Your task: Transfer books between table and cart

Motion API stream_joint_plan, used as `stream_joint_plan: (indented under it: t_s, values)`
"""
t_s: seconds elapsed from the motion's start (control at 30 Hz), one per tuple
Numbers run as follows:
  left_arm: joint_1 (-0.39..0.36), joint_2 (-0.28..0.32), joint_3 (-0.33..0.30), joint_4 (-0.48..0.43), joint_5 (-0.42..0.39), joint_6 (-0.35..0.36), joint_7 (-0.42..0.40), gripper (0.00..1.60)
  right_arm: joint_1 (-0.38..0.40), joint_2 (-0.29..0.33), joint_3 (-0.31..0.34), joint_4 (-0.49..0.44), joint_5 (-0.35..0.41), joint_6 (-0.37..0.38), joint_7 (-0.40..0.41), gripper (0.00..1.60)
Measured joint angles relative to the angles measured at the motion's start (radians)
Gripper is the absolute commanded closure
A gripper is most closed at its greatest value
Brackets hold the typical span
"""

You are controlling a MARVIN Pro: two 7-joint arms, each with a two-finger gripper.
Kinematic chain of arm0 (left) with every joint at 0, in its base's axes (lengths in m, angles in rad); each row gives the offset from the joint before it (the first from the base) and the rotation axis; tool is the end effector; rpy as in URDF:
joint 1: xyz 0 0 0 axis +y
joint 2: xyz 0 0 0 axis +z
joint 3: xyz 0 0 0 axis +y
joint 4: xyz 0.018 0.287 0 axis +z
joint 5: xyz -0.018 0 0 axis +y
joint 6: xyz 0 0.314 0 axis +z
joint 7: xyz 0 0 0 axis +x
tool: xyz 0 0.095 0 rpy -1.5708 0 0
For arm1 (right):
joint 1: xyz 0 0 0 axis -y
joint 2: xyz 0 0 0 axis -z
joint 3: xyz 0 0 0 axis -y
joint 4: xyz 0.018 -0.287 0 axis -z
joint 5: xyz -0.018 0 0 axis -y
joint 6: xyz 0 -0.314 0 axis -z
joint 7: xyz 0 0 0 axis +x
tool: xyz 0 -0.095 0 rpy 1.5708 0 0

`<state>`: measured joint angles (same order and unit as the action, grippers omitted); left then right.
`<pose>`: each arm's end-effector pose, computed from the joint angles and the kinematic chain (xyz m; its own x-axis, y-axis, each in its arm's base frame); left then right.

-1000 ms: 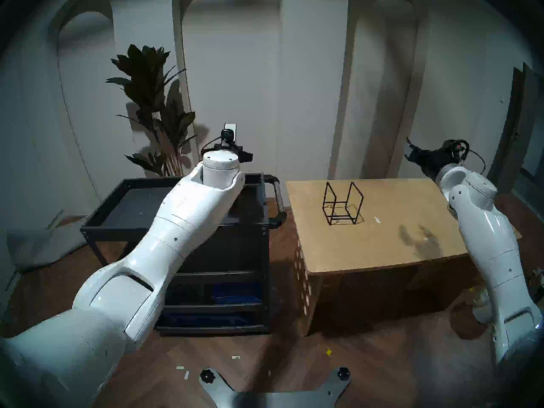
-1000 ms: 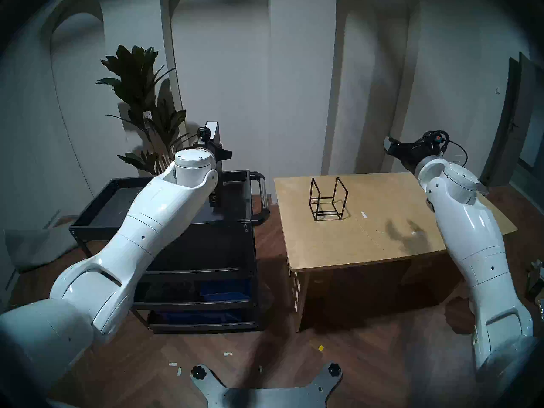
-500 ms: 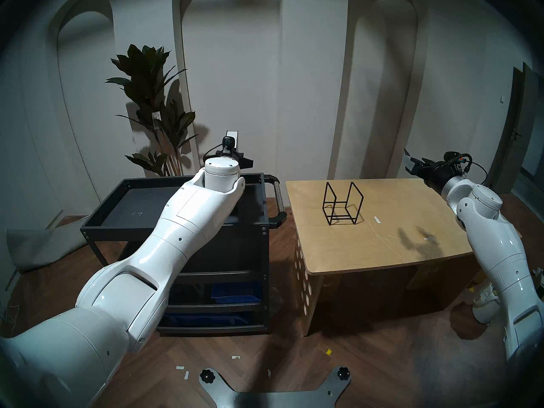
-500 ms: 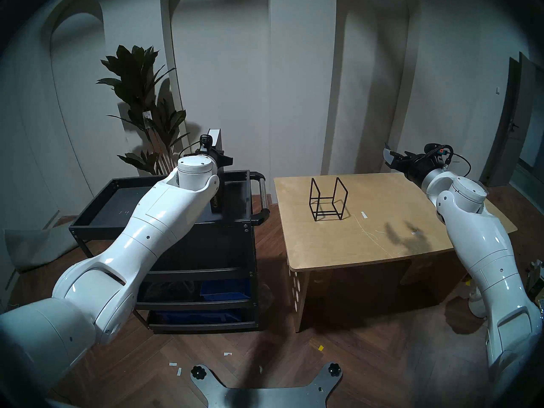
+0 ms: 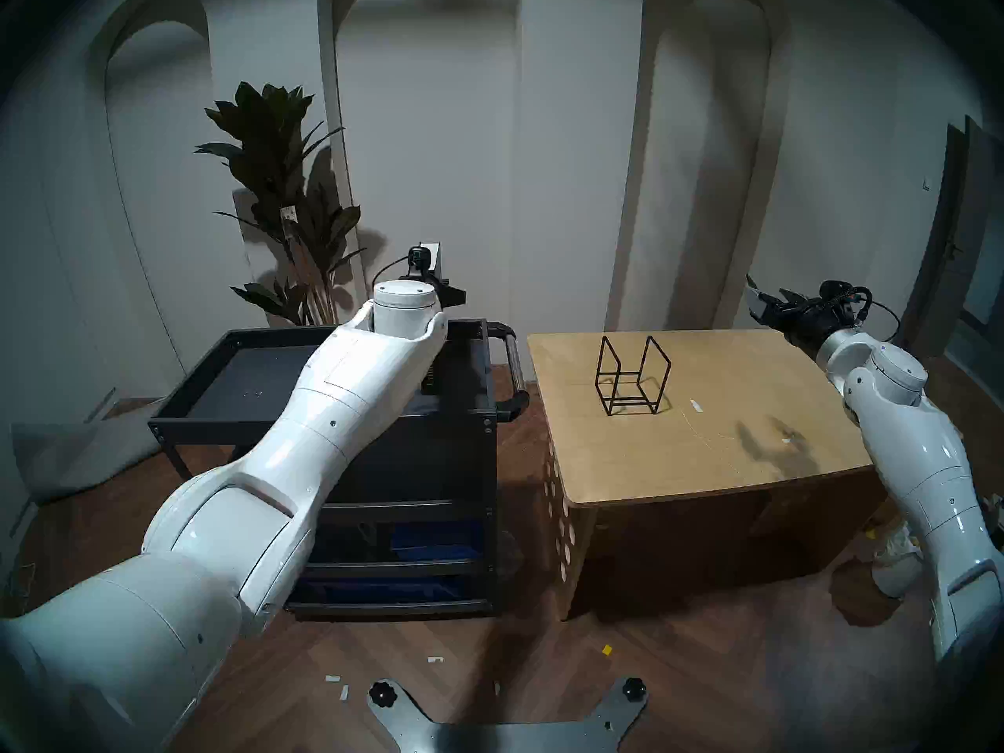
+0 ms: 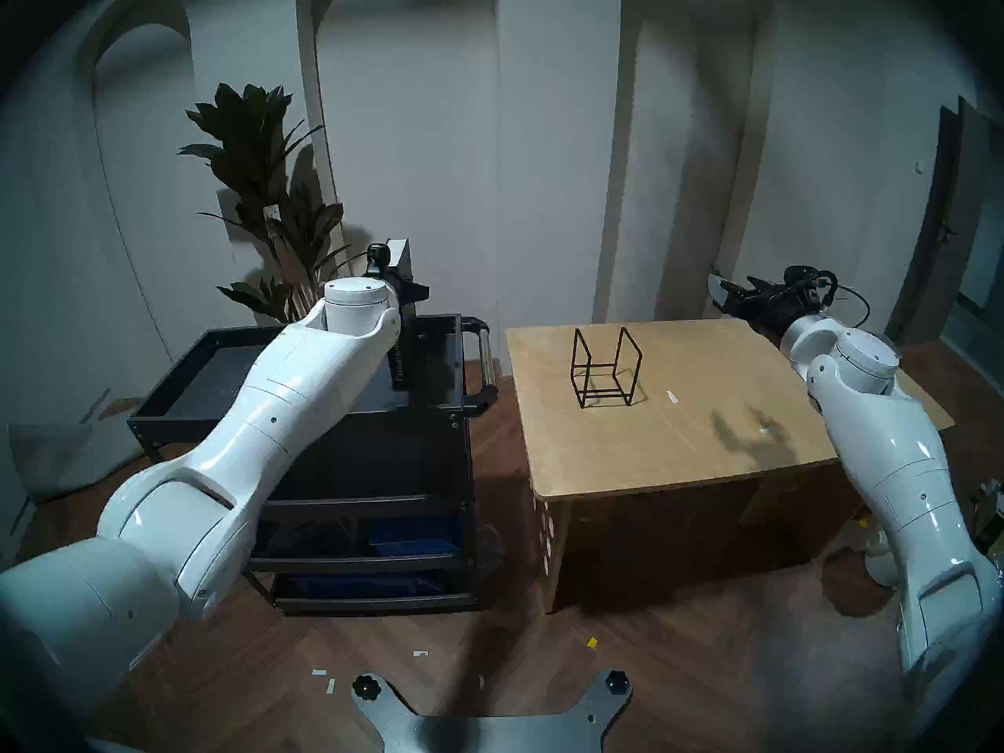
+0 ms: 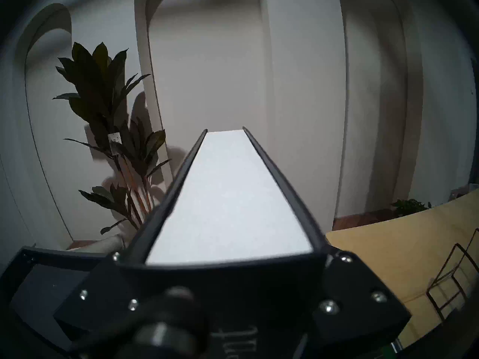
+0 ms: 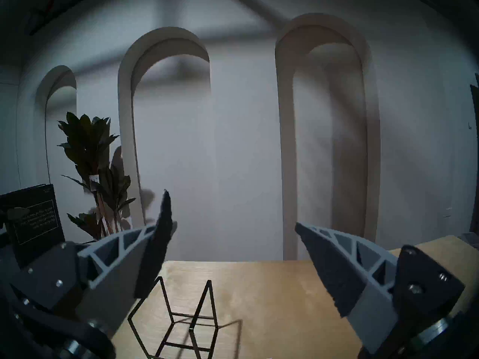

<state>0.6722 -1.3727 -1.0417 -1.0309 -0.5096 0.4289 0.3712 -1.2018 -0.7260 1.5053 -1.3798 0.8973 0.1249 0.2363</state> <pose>0.6201 -0.0414 -0.1305 0.1926 -0.0949 0.9767 0.0329 -0.9941 -0.1031 0.4871 -0.2448 -0.1162 -0.0738 -0.0666 0.9950 0.1482 -0.9874 -0.0551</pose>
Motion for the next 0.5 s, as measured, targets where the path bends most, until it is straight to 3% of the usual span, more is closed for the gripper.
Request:
stream_joint_plan:
  t_s: [0.03,0.27,0.3,0.47,0.5]
  values:
    - [-0.005,-0.001,0.001,0.007,-0.001,0.005,-0.003,1.43,0.000,-0.001,0.000,0.000,-0.002,-0.003,0.001,0.00]
    - [-0.027,-0.008,0.010,0.031,-0.006,0.023,-0.013,1.12,-0.001,-0.005,0.003,-0.001,-0.010,-0.012,0.003,0.00]
    - [-0.029,-0.008,0.010,0.033,-0.006,0.025,-0.014,0.95,-0.001,-0.006,0.004,-0.001,-0.010,-0.013,0.003,0.00]
    - [-0.038,-0.012,0.013,0.042,-0.011,0.034,-0.015,0.83,-0.002,-0.009,0.006,-0.001,-0.012,-0.018,0.003,0.00]
    - [-0.039,-0.013,0.013,0.044,-0.012,0.036,-0.015,0.70,-0.002,-0.010,0.006,0.000,-0.012,-0.019,0.003,0.00]
